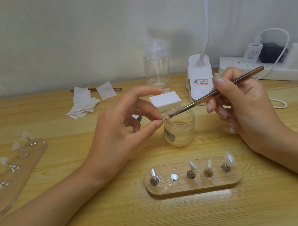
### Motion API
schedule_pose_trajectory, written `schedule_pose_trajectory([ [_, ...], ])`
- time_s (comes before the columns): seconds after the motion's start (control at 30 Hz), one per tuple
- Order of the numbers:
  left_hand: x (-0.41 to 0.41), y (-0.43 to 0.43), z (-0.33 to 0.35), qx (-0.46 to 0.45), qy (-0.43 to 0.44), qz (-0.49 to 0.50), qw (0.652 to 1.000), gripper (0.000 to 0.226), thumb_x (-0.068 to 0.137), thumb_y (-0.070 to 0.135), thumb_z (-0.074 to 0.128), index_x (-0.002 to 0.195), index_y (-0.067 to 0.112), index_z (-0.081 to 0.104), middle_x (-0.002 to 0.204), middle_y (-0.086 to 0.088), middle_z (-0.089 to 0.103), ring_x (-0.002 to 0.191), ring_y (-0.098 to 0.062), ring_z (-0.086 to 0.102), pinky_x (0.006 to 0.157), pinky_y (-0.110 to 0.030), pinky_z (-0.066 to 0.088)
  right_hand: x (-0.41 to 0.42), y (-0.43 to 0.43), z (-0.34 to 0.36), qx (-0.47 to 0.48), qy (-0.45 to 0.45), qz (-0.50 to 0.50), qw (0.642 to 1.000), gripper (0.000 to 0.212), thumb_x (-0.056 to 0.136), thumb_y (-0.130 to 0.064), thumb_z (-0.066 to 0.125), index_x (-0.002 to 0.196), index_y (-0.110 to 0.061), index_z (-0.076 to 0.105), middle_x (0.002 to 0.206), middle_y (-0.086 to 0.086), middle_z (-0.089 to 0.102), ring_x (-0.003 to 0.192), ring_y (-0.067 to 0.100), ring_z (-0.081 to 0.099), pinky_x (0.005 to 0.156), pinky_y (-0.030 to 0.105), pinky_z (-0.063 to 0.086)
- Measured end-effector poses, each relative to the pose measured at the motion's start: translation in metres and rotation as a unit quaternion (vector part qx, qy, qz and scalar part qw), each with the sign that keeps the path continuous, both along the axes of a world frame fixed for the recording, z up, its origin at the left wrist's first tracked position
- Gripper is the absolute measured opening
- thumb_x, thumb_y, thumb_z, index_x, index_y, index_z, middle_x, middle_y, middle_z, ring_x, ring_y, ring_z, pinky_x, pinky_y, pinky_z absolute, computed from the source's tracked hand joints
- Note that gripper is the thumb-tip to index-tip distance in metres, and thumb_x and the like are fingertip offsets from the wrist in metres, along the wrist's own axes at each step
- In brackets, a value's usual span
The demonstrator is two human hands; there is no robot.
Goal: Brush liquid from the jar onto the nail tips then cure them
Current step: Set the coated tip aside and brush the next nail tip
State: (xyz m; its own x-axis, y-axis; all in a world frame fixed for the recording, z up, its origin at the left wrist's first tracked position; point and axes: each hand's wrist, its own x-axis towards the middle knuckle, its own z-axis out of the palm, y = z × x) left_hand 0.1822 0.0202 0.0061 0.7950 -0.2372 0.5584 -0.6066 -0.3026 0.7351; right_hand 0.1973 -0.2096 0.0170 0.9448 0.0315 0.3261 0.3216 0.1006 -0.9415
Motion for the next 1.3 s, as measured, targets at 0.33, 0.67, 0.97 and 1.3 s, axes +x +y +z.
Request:
schedule_pose_trajectory([
  [0.33,0.000,0.000,0.001,0.005,-0.003,0.004,1.000,0.039,0.086,0.011,0.074,0.121,0.023,0.063,0.088,0.004,0.072,0.089,-0.020,0.070,0.060,-0.038,0.051,0.000,0.001,0.000,0.006,-0.009,0.007,1.000,0.026,0.094,-0.033,0.056,0.077,-0.017,0.045,0.060,0.004,0.064,0.044,0.010,0.043,0.038,0.014,0.028],
  [0.67,-0.001,0.000,0.002,-0.001,0.006,0.006,1.000,0.038,0.086,0.012,0.074,0.120,0.024,0.063,0.087,0.004,0.072,0.088,-0.020,0.069,0.060,-0.034,0.050,-0.001,0.001,0.001,0.011,-0.019,0.002,1.000,0.024,0.089,-0.033,0.055,0.076,-0.016,0.044,0.059,0.003,0.063,0.044,0.010,0.041,0.039,0.016,0.026],
  [0.97,0.000,0.000,0.001,-0.003,0.007,0.005,1.000,0.038,0.086,0.011,0.074,0.120,0.023,0.063,0.086,0.005,0.072,0.085,-0.020,0.069,0.060,-0.035,0.050,-0.001,0.002,0.001,0.013,-0.035,0.012,0.999,0.025,0.089,-0.032,0.055,0.076,-0.014,0.042,0.058,0.005,0.062,0.047,0.015,0.042,0.040,0.019,0.024],
  [1.3,0.001,0.002,0.024,-0.167,0.101,0.027,0.980,0.054,0.085,0.004,0.076,0.131,0.019,0.053,0.086,0.005,0.074,0.089,-0.017,0.075,0.068,-0.021,0.053,0.002,0.000,0.002,0.013,-0.015,-0.016,1.000,0.029,0.103,-0.016,0.045,0.074,-0.019,0.043,0.057,0.002,0.062,0.048,0.015,0.038,0.041,0.020,0.022],
])
